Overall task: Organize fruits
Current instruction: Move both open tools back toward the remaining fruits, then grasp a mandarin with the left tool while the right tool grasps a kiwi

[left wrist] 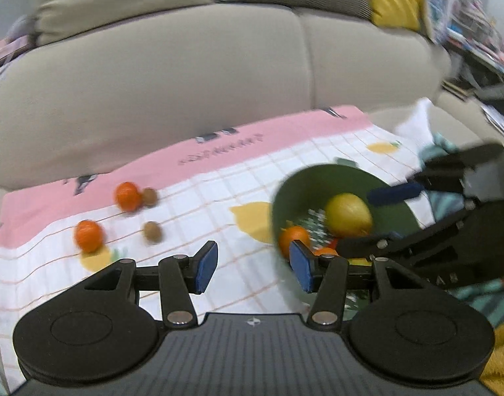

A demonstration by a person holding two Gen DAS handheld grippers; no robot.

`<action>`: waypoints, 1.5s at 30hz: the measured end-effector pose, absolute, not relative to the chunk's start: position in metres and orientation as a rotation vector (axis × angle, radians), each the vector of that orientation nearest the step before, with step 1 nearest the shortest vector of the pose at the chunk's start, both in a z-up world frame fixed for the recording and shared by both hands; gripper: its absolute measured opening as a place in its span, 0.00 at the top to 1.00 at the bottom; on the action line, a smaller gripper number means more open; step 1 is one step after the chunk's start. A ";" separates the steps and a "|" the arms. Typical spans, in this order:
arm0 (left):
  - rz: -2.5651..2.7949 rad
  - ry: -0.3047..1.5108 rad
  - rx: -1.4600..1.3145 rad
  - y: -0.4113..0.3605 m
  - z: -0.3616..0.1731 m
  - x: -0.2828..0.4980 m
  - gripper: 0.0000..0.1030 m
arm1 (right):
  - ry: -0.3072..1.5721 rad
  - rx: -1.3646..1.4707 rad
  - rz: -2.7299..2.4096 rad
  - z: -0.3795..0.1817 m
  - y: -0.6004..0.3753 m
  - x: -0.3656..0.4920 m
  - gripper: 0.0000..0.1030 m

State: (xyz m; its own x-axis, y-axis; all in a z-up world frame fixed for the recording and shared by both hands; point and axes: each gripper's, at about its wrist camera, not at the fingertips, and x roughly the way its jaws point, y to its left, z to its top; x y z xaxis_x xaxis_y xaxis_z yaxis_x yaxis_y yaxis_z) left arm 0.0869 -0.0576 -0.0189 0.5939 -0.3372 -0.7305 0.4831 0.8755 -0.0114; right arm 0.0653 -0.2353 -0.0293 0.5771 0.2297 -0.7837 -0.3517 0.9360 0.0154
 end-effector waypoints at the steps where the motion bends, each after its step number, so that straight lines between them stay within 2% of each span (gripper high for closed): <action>1: -0.464 0.801 0.179 -0.051 -0.018 0.089 0.42 | 0.883 -0.120 0.337 -0.029 -0.231 0.065 0.42; 5: -0.393 0.795 0.123 -0.023 -0.018 0.096 0.42 | 0.849 -0.008 0.327 -0.030 -0.211 0.068 0.38; 11: -0.300 0.802 0.035 0.016 -0.024 0.109 0.42 | 0.836 0.094 0.331 -0.034 -0.177 0.074 0.37; 19: -0.218 0.793 -0.085 0.060 -0.034 0.121 0.42 | 0.806 0.066 0.339 -0.042 -0.135 0.088 0.29; 26: -0.163 0.810 -0.131 0.084 -0.051 0.133 0.42 | 0.778 0.047 0.347 -0.052 -0.115 0.110 0.29; 34: -0.150 0.846 -0.194 0.091 -0.076 0.153 0.52 | 0.798 0.015 0.302 -0.074 -0.098 0.142 0.29; 39: -0.093 0.830 -0.199 0.092 -0.097 0.167 0.52 | 0.785 0.003 0.250 -0.093 -0.085 0.158 0.30; 45: -0.050 0.776 -0.140 0.088 -0.110 0.183 0.52 | 0.775 -0.012 0.211 -0.113 -0.074 0.169 0.44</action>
State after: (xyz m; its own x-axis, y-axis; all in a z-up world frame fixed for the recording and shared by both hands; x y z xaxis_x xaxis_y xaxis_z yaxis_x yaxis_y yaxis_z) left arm 0.1826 0.0878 -0.1101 0.7133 -0.0969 -0.6941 -0.0064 0.9894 -0.1448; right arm 0.1687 -0.0739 -0.1131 0.6946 0.1846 -0.6953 -0.1931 0.9789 0.0670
